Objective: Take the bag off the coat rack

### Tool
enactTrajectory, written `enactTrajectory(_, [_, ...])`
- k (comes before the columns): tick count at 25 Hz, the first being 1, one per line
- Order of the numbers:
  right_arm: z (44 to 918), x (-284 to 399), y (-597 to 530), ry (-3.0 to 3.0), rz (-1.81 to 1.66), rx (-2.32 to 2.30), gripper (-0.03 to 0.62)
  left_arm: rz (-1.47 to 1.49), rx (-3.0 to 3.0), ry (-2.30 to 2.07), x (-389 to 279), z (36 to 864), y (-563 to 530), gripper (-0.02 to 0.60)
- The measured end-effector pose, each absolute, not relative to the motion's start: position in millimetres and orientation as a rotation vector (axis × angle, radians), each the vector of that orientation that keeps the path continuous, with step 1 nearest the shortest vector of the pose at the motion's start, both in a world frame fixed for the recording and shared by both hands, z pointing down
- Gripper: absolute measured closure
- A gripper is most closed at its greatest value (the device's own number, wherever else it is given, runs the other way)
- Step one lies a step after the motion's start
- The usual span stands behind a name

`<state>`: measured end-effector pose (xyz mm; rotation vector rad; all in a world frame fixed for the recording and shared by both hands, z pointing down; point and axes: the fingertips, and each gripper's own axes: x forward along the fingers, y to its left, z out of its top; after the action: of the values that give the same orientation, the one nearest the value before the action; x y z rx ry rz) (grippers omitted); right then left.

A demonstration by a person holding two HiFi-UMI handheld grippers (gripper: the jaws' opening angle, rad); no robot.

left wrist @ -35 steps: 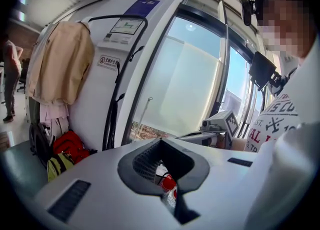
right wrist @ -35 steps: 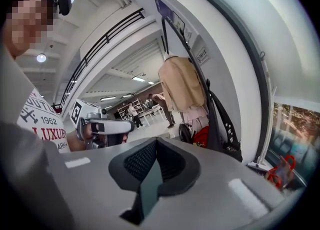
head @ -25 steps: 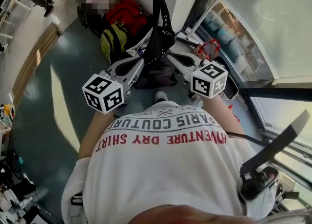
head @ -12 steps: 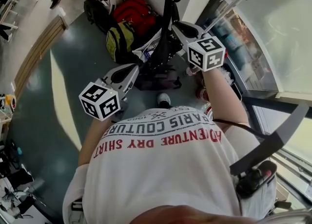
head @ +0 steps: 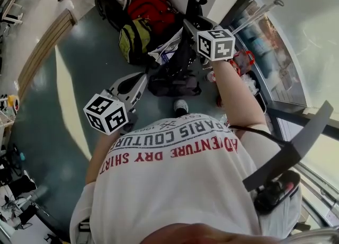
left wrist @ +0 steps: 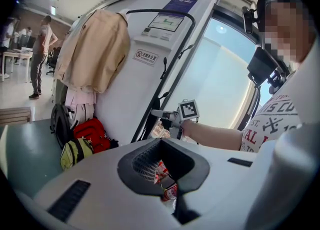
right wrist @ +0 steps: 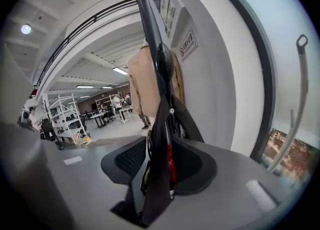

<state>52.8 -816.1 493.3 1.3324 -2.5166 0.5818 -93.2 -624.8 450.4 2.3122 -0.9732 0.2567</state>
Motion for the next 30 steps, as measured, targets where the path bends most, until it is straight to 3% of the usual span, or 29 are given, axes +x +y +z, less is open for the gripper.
enactTrajectory(4, [511.1, 51.8, -825.9, -2.471, 0.624, 1.358, 0.466, 0.228, 2.276, -1.043, -104.7, 454.1, -633.5, 0.578])
enactTrajectory(9, [516.2, 53.0, -829.7, -2.435, 0.648, 1.388, 0.576, 0.209, 2.262, -1.055, -108.7, 453.8, -637.8, 0.578])
enactTrajectory(20, [500.1, 58.9, -818.9, -2.4, 0.631, 1.474, 0.583, 0.206, 2.258, -1.048, -109.7, 457.2, -633.7, 0.578])
enactTrajectory(30, [407.7, 56.0, -808.9, -2.507, 0.346, 1.49, 0.584, 0.168, 2.28, -1.051, -111.3, 443.1, -623.5, 0.578])
